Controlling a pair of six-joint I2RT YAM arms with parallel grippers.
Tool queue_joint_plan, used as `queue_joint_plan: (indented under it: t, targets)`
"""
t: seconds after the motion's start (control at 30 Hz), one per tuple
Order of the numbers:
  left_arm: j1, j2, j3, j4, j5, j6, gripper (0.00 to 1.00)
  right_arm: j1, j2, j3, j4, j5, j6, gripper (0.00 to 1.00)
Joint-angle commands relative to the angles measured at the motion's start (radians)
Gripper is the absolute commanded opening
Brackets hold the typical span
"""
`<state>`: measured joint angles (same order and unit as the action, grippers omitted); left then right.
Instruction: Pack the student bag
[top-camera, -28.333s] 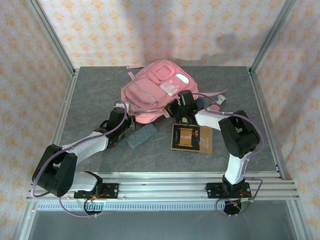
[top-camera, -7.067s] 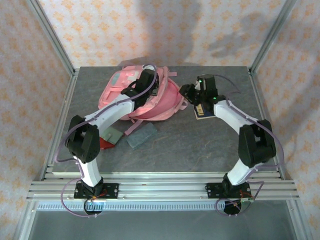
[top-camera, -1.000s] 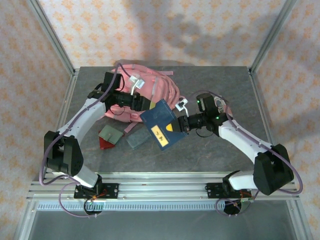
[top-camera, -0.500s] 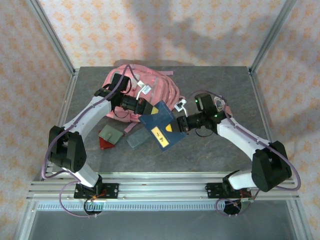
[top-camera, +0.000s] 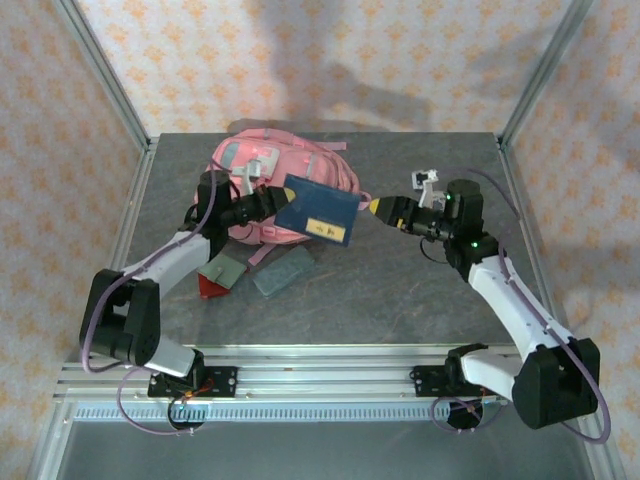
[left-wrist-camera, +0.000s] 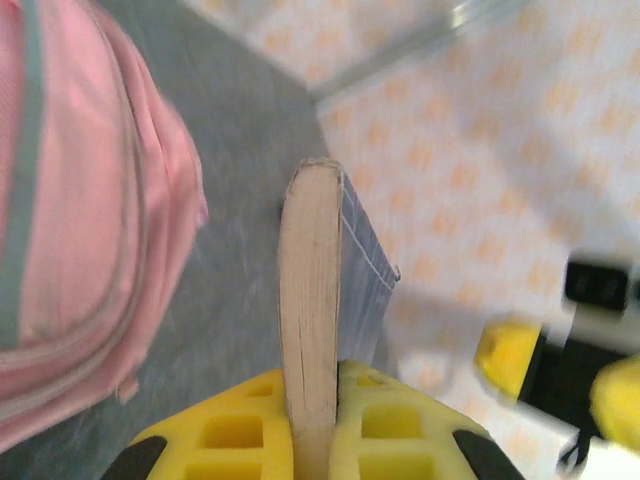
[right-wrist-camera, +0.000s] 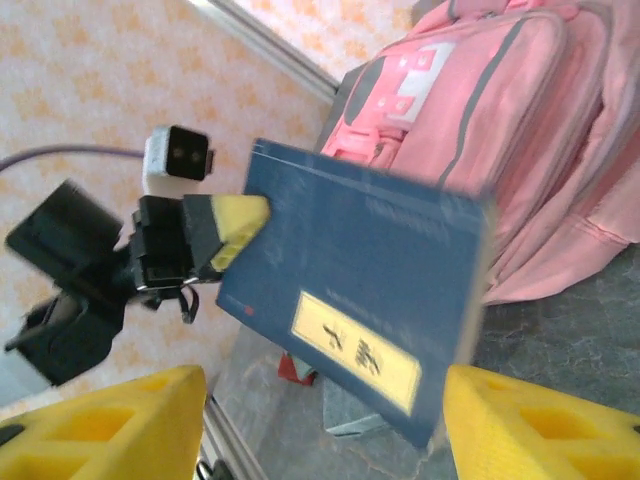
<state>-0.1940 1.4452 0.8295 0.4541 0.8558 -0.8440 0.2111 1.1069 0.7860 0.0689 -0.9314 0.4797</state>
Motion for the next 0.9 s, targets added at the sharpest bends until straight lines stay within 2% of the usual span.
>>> queue_joint_plan:
  t: [0.0, 0.1, 0.13, 0.17, 0.23, 0.37, 0.57, 0.8, 0.87]
  targets:
    - [-0.006, -0.116, -0.118, 0.459, -0.334, -0.332, 0.0, 0.014, -0.054, -0.121, 0.26, 0.131, 0.211, 0.65]
    - [-0.05, -0.166, -0.241, 0.656, -0.528, -0.44, 0.0, 0.089, -0.132, -0.307, 0.579, 0.274, 0.342, 0.73]
    - [-0.074, -0.175, -0.251, 0.662, -0.569, -0.447, 0.0, 0.137, -0.153, -0.356, 0.648, 0.358, 0.366, 0.82]
    - [-0.099, -0.183, -0.256, 0.651, -0.607, -0.448, 0.0, 0.179, -0.162, -0.39, 0.71, 0.419, 0.371, 0.84]
    - [-0.165, -0.199, -0.274, 0.667, -0.693, -0.436, 0.0, 0.257, -0.148, -0.445, 0.867, 0.509, 0.377, 0.85]
    - [-0.255, -0.204, -0.324, 0.761, -0.813, -0.472, 0.0, 0.387, -0.07, -0.483, 1.109, 0.6, 0.338, 0.85]
    - [-0.363, -0.182, -0.331, 0.804, -0.857, -0.479, 0.0, 0.465, 0.068, -0.404, 1.281, 0.612, 0.309, 0.85]
    - [-0.436, -0.135, -0.331, 0.887, -0.864, -0.52, 0.0, 0.472, 0.212, -0.302, 1.305, 0.655, 0.363, 0.84]
    - [-0.456, -0.122, -0.323, 0.889, -0.865, -0.513, 0.0, 0.473, 0.233, -0.27, 1.294, 0.642, 0.366, 0.79]
